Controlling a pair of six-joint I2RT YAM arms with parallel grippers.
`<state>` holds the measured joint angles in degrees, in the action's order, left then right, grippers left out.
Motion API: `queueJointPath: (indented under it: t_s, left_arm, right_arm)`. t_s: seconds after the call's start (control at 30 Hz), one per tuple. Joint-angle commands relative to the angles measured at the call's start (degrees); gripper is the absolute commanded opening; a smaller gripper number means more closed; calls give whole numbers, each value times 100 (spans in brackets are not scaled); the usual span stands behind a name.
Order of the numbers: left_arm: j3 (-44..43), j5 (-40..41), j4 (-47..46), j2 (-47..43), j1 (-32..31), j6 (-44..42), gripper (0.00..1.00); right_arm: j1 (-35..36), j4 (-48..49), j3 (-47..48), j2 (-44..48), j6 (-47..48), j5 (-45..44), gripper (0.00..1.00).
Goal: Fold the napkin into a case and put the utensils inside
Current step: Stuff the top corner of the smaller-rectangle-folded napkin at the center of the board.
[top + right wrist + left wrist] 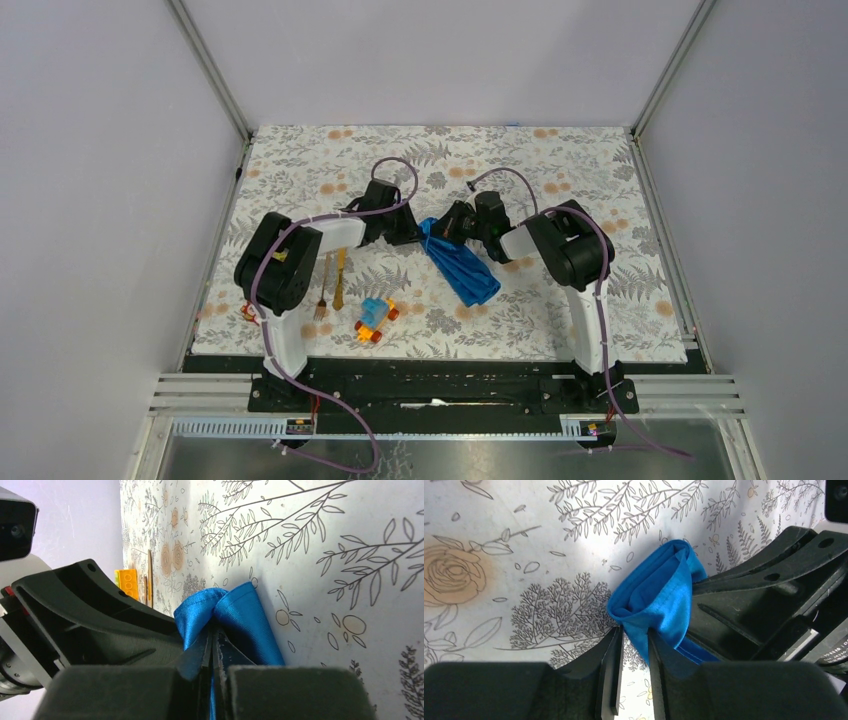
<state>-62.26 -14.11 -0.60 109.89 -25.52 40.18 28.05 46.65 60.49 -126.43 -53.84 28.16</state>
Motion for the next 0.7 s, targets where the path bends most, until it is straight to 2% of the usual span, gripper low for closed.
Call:
queueJointPath:
  t_s: [0.0, 0.13, 0.33, 0.67]
  left_arm:
    - [181, 56, 221, -310, -157, -182, 32]
    - [302, -115, 305, -731, 48, -221, 37]
    - [187, -193, 404, -1120, 185, -236, 37]
    - [-192, -536, 290, -747, 164, -160, 29]
  right_arm:
    - [104, -16, -170, -25, 103, -118, 0]
    - [61, -29, -289, 79, 161, -43, 0]
    - [51, -288, -230, 269, 271, 35, 11]
    - [-47, -1052, -307, 1048, 573, 66, 15]
